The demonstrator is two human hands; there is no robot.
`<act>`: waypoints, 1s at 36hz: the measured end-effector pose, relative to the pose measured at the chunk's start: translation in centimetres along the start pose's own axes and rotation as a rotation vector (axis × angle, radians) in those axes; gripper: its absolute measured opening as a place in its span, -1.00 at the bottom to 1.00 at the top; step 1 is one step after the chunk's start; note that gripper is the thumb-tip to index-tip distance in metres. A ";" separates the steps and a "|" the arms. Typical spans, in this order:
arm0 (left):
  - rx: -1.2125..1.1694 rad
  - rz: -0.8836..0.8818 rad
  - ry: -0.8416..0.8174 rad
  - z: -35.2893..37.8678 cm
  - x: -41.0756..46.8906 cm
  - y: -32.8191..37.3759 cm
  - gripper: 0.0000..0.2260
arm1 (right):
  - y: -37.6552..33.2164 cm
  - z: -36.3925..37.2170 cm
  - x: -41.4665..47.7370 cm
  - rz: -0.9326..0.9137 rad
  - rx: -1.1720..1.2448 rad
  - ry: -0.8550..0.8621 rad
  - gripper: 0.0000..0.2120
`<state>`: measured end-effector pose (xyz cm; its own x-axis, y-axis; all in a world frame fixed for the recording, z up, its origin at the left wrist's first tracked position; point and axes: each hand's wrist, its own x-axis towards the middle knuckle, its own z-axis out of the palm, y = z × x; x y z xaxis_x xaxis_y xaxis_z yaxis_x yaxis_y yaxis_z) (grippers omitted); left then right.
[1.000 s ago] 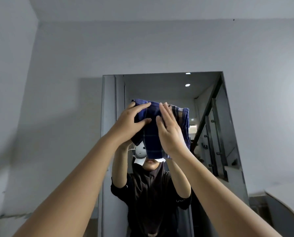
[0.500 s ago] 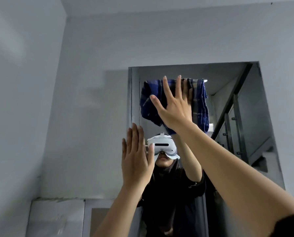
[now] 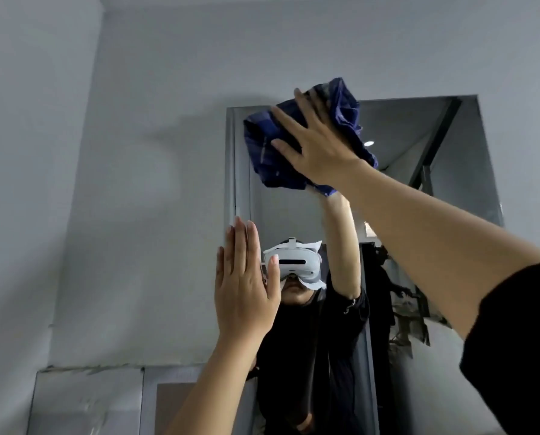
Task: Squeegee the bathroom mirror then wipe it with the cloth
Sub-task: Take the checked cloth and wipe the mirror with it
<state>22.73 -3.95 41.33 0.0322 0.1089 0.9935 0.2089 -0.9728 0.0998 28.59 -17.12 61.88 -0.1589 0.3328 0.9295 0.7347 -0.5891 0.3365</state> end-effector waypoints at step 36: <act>-0.117 -0.137 -0.107 -1.4 -10.3 -0.3 -0.47 | -5.2 2.8 -12.5 -0.254 0.046 -0.085 -0.49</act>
<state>21.01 -5.08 31.10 0.1166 0.2570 0.9593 0.1033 -0.9638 0.2457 28.55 -16.17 48.13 -0.2872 0.5272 0.7997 0.7080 -0.4455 0.5479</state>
